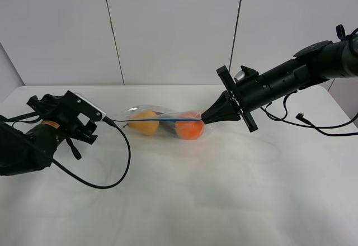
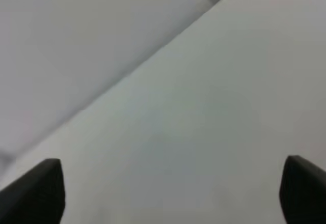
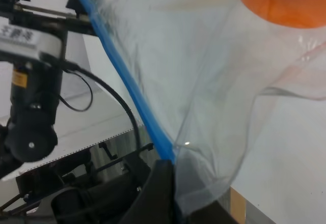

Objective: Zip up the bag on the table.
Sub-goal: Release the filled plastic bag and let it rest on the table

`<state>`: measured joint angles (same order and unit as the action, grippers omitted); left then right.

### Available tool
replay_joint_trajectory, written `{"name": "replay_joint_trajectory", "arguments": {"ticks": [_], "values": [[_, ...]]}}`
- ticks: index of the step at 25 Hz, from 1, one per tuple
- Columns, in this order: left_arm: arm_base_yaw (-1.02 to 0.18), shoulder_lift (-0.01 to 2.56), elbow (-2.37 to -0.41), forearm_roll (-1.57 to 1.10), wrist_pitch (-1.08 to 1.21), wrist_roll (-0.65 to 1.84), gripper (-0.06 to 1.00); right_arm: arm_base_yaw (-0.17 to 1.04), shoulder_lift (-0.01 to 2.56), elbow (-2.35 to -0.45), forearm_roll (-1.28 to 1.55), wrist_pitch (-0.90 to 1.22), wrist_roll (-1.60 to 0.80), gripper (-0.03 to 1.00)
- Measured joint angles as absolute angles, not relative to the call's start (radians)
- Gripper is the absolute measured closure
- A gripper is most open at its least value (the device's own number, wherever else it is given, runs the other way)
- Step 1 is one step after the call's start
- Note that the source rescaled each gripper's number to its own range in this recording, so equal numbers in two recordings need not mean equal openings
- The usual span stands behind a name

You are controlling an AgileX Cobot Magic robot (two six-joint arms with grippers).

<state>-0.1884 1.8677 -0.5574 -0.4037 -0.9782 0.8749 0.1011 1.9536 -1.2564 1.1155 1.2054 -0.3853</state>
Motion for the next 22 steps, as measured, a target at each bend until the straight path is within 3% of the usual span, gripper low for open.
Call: {"name": "replay_joint_trajectory", "arguments": {"ticks": [6,11,16,22], "values": [[-0.058,1.868,-0.557,-0.395,-0.945,0.503,-0.05,0.101,1.954,-1.256,1.114,1.205,-0.385,0.97],[0.017,1.868,-0.581,-0.216,-0.819,0.241,-0.05,0.101,1.954,-1.256,1.114,1.205,-0.385,0.97],[0.040,1.869,-0.727,-0.006,-0.410,0.099,-0.05,0.101,1.954,-1.256,1.114,1.205,-0.385,0.97],[0.040,1.870,-1.023,0.006,0.250,0.046,-0.05,0.101,1.954,-1.256,1.115,1.205,-0.385,0.97]]}}
